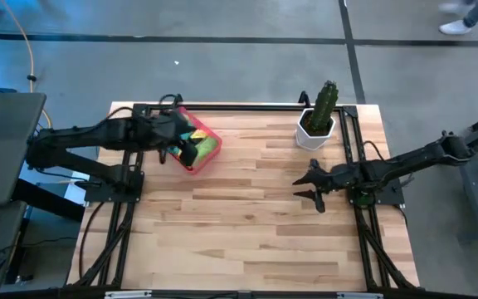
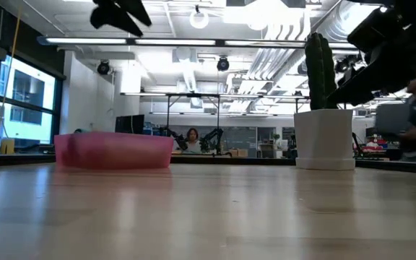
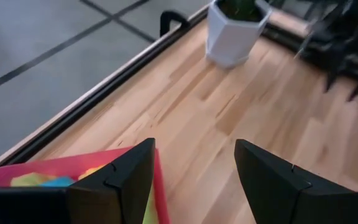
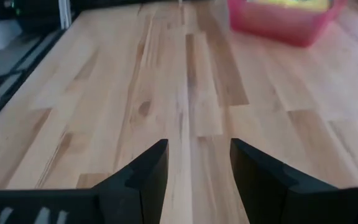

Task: Roll microfiber towels into tight, uniform cylinder then place into a basket
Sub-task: Return to Home Position

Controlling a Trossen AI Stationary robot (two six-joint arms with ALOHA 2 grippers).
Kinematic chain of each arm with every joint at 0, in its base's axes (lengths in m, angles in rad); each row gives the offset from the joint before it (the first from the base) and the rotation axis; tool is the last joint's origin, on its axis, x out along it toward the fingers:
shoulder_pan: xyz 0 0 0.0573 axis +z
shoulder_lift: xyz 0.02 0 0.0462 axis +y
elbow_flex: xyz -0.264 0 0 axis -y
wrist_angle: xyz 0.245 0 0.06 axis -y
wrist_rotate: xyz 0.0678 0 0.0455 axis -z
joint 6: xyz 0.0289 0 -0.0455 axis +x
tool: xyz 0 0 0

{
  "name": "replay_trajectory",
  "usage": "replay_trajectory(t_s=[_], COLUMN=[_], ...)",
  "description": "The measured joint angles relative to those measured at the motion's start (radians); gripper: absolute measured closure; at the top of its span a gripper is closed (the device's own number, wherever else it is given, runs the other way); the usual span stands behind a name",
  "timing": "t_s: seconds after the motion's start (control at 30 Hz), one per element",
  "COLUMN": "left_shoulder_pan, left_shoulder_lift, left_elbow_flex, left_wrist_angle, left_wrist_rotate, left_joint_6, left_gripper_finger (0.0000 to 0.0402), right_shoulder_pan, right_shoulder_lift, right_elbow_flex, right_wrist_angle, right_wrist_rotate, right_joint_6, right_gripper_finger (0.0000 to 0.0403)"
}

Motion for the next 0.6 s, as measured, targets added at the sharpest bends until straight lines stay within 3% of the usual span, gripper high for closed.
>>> replay_trajectory(t_s=[0.33,0.6], left_shoulder_pan=[-0.102,-0.176], left_shoulder_lift=[-0.171,-0.27], left_elbow_flex=[-0.001,-0.001], left_wrist_angle=[-0.001,-0.027], left_wrist_rotate=[0.002,0.0], left_joint_6=[-0.002,-0.023], left_gripper_finger=[0.0192,0.0192], right_shoulder_pan=[-0.001,-0.001], right_shoulder_lift=[-0.191,-0.271], right_elbow_flex=[-0.116,-0.148], right_wrist_angle=[0.031,0.022], right_wrist_rotate=[0.07,0.09], right_joint_6=[-0.004,0.0], right_gripper_finger=[0.0238,0.0238])
